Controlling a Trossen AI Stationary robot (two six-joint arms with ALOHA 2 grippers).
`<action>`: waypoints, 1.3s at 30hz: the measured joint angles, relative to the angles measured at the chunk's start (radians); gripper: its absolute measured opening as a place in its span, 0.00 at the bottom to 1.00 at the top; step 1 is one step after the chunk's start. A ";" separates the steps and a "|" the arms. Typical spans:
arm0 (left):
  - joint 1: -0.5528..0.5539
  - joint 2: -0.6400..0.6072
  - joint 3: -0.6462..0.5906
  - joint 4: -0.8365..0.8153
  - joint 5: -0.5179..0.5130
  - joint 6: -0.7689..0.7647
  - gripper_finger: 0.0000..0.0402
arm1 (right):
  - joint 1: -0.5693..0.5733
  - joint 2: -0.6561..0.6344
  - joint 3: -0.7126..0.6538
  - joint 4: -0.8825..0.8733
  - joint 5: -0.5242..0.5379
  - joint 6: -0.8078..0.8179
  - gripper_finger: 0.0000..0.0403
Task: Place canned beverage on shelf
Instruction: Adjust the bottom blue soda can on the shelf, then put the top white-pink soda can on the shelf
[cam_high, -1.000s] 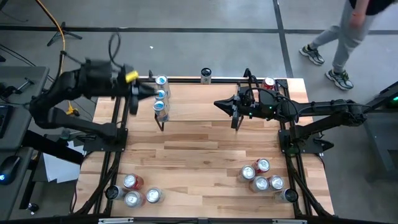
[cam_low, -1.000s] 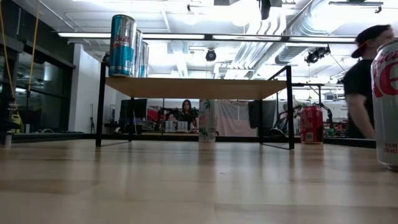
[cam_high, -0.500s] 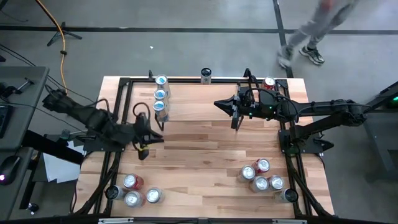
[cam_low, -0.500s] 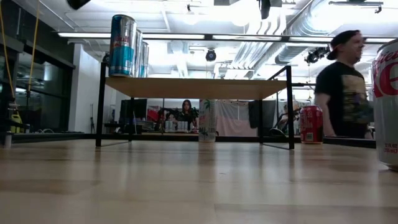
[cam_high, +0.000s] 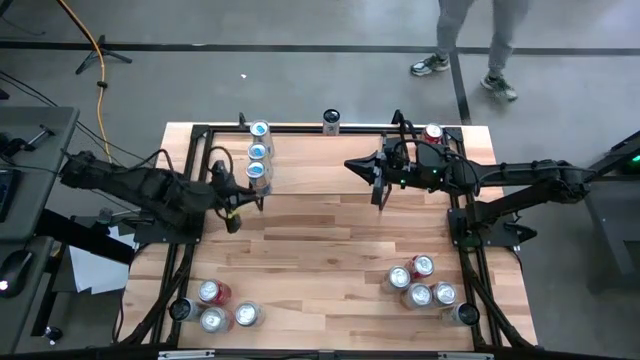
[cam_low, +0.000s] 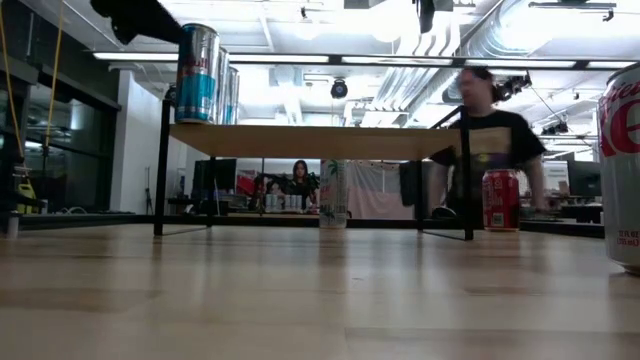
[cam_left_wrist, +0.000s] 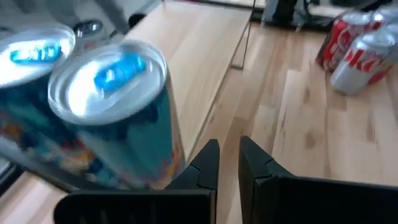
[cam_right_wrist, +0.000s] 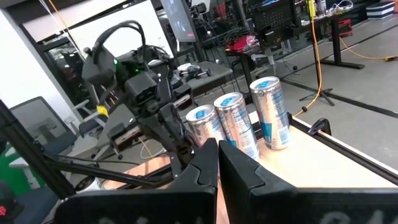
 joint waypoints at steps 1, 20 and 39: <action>0.021 0.001 -0.005 0.008 0.016 0.023 0.00 | 0.000 0.000 0.000 0.000 0.000 0.000 0.00; 0.252 0.024 -0.006 0.018 0.190 0.196 0.00 | -0.004 0.000 0.000 0.000 0.000 0.003 0.00; 0.260 -0.036 0.163 0.012 0.368 0.134 0.00 | -0.004 0.000 0.000 0.020 -0.069 0.003 0.00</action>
